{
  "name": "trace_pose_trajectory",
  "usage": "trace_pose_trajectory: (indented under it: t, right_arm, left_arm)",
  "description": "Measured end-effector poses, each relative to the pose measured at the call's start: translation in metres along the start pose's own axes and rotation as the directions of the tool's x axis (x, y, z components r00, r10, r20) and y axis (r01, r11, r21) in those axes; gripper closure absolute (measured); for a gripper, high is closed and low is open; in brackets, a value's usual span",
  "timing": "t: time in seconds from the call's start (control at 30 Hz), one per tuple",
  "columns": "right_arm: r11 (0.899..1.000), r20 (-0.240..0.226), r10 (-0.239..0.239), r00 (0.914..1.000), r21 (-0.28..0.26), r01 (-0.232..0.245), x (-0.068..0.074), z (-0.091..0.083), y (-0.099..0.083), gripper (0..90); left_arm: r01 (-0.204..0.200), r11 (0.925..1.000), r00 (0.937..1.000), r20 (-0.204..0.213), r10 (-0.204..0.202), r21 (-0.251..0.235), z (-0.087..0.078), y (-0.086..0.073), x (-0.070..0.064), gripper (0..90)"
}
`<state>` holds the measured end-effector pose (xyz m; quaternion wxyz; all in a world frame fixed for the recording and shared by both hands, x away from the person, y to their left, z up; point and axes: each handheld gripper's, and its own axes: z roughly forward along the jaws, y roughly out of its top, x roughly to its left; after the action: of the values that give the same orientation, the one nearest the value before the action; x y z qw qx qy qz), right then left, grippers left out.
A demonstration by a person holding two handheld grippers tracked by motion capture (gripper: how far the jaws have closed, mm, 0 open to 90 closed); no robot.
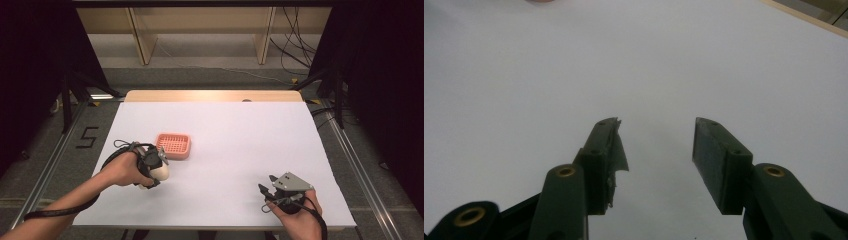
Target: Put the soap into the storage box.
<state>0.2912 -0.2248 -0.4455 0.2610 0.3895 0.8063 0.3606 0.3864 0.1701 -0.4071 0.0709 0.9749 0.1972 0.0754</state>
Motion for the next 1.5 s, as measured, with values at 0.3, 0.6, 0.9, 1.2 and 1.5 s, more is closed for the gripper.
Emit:
trace_pose_trajectory:
  t: [0.3,0.6,0.9,1.2,1.5]
  right_arm:
    - [1.000,0.007,0.014,0.9999,-0.011,-0.014,-0.001,-0.002,0.000,53.3]
    - [1.000,0.014,0.003,0.9999,-0.017,-0.003,-0.003,-0.003,-0.001,53.3]
    - [1.000,0.016,0.004,0.9999,-0.016,-0.004,-0.003,-0.003,0.000,53.1]
    - [0.999,0.002,0.035,0.9994,-0.009,-0.035,-0.001,-0.004,-0.001,52.9]
    - [1.000,0.018,0.009,0.9998,-0.023,-0.008,-0.003,-0.004,-0.001,52.8]
  left_arm:
    - [-0.016,0.9998,0.9998,-0.012,0.016,0.012,0.000,0.003,0.004,49.7]
    - [-0.015,0.9998,0.9998,-0.014,0.015,0.010,-0.001,0.005,0.008,49.7]
    - [-0.020,0.9996,0.9994,-0.027,0.020,0.019,-0.002,0.006,0.013,49.7]
    - [-0.018,0.9994,0.9994,-0.030,0.019,0.029,-0.002,0.007,0.017,49.7]
    - [-0.024,0.9992,0.9989,-0.041,0.025,0.033,-0.002,0.007,0.021,49.7]
